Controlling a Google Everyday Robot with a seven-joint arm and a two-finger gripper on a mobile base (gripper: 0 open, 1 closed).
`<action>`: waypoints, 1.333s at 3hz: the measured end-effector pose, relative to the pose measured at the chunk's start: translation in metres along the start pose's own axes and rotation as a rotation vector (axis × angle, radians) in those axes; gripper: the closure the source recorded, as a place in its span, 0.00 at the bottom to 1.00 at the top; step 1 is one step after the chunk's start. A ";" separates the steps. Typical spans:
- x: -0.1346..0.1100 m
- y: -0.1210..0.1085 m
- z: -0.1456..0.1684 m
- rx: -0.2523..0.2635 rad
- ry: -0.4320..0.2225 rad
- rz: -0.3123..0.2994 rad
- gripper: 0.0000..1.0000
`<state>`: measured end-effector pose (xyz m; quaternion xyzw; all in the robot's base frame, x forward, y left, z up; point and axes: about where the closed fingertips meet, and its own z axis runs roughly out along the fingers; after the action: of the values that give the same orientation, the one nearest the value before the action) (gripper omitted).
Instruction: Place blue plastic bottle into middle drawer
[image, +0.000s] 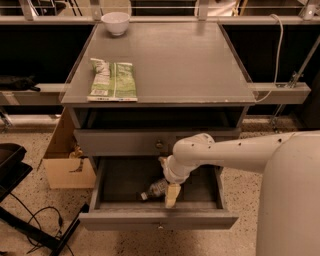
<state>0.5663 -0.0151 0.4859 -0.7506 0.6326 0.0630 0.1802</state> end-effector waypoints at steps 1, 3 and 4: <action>0.000 0.000 0.000 0.000 0.000 0.000 0.00; -0.011 0.016 -0.029 0.020 -0.053 -0.039 0.00; -0.018 0.042 -0.076 0.025 -0.058 -0.086 0.00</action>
Offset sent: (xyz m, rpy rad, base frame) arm -0.0055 0.0012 0.0125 0.0360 -0.0248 0.0241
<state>0.5122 -0.0308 0.5543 -0.7726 0.5950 0.0687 0.2104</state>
